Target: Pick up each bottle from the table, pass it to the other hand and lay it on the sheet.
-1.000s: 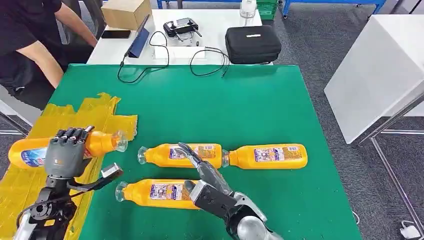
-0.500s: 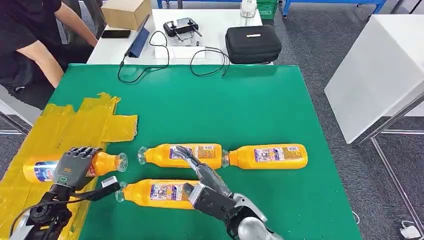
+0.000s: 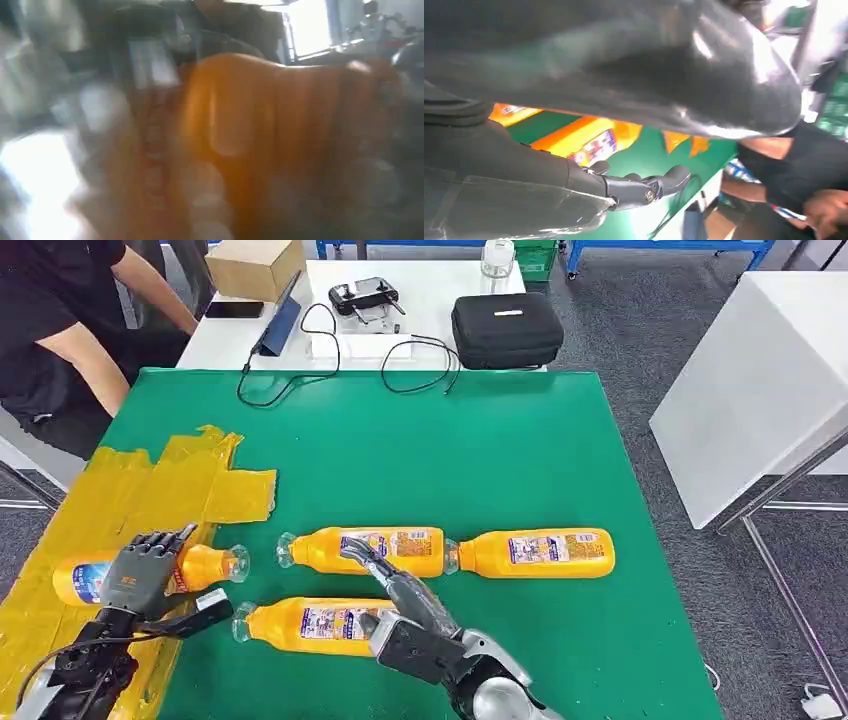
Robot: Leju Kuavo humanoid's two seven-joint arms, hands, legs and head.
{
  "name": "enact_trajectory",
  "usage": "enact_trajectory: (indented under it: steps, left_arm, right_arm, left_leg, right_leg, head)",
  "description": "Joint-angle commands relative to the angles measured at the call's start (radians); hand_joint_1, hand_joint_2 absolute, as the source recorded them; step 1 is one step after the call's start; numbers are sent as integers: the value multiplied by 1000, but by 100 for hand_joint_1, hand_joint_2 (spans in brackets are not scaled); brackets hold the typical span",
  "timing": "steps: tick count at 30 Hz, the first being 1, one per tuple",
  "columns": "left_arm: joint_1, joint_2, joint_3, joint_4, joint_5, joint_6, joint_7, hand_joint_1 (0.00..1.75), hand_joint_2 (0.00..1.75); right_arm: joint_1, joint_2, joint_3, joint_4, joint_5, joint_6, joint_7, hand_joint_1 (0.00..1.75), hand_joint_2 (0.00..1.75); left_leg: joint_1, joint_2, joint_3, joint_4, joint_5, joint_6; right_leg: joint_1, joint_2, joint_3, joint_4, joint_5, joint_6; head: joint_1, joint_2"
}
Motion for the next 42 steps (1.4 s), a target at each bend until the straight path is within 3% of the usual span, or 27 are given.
enact_trajectory:
  steps: [1, 6, 23, 32, 35, 40, 42]
  left_arm:
    - [-22, -13, 21, 132, 18, -4, -4, 0, 0]
    - [-11, -21, 43, 108, 59, 28, -33, 0, 0]
    - [30, -23, 88, -24, 157, 44, -120, 0, 0]
    - [18, -95, 161, -84, 353, 121, -238, 0, 0]
    - [10, -145, 216, -167, 558, 46, -340, 0, 0]
    - [64, -281, 306, -492, 1075, -348, -340, 0, 0]
    - [84, -307, 316, -533, 1073, -359, -340, 0, 0]
  right_arm:
    - [-85, -13, 78, 112, 173, -26, 119, 0, 175]
    - [-112, 5, 98, 166, 235, -23, 158, 0, 175]
    - [-132, 15, 114, 196, 233, 11, 158, 0, 175]
    - [-151, 25, 134, 224, 230, 21, 158, 0, 175]
    - [-151, 33, 137, 236, 230, 24, 158, 0, 175]
    - [-195, 45, 162, 353, 244, 50, 180, 0, 175]
    - [-199, 52, 162, 376, 246, 49, 179, 0, 175]
  left_leg:
    - [1, 4, 3, -1, 0, 0]
    - [1, 3, 5, -1, 0, -1]
    - [1, 2, 1, 0, 0, 0]
    - [1, 0, 0, 0, 0, 0]
    - [2, 0, 0, 1, 0, 0]
    - [2, -2, -2, 2, 0, 0]
    - [2, 0, 0, 1, 0, 0]
  right_leg:
    - [1, 3, 2, -1, 1, -1]
    - [1, 2, 4, -2, 1, -1]
    - [1, 1, 0, 0, 0, -1]
    - [1, -1, 0, 0, 0, -1]
    - [1, -1, 0, -1, 0, -1]
    - [2, -3, -1, -1, 0, 0]
    - [2, -1, 0, -1, 1, -1]
  head:
    - [0, 0]
    - [0, 0]
    - [0, 0]
    - [0, 0]
    - [0, 0]
    - [0, 0]
    - [0, 0]
